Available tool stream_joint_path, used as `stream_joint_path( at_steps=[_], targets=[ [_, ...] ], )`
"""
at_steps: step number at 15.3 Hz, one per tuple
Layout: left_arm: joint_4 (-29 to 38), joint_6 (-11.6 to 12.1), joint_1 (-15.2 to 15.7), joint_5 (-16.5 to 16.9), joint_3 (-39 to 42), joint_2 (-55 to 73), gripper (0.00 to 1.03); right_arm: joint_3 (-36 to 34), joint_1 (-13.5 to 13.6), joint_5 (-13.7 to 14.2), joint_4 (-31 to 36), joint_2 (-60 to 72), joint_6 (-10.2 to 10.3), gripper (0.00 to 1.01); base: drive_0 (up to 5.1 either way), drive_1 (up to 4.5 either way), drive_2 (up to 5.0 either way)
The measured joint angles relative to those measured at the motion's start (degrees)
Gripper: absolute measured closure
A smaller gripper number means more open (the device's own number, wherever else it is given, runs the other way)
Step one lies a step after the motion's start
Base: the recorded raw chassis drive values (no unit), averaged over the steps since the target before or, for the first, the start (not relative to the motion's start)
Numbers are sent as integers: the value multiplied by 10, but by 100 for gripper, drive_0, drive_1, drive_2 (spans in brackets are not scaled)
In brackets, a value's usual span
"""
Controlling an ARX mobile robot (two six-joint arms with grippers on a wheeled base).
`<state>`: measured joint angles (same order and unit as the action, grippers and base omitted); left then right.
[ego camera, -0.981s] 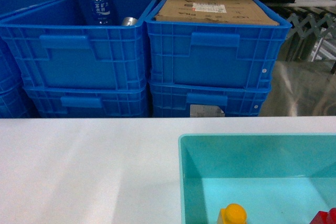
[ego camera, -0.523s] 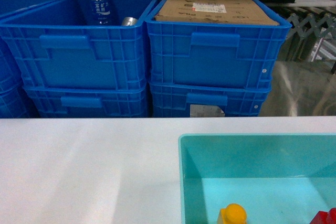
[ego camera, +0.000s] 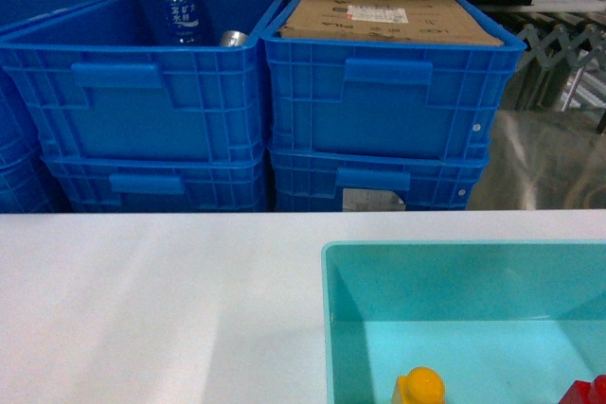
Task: Pick red block from blue box to shelf
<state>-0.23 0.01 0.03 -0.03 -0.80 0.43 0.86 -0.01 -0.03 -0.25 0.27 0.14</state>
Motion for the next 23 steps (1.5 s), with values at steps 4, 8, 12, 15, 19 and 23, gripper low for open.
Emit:
stream_joint_path(
  at_steps=[4,8,12,15,19,23],
  targets=[
    [0,0,0,0,0,0,5,0,0,0,0,0,0,3,0,0,0],
    [0,0,0,0,0,0,5,0,0,0,0,0,0,3,0,0,0],
    [0,0,0,0,0,0,5,0,0,0,0,0,0,3,0,0,0],
    [0,0,0,0,0,0,5,0,0,0,0,0,0,3,0,0,0],
    [0,0,0,0,0,0,5,0,0,0,0,0,0,3,0,0,0],
    [0,0,0,0,0,0,5,0,0,0,0,0,0,3,0,0,0]
  ],
)
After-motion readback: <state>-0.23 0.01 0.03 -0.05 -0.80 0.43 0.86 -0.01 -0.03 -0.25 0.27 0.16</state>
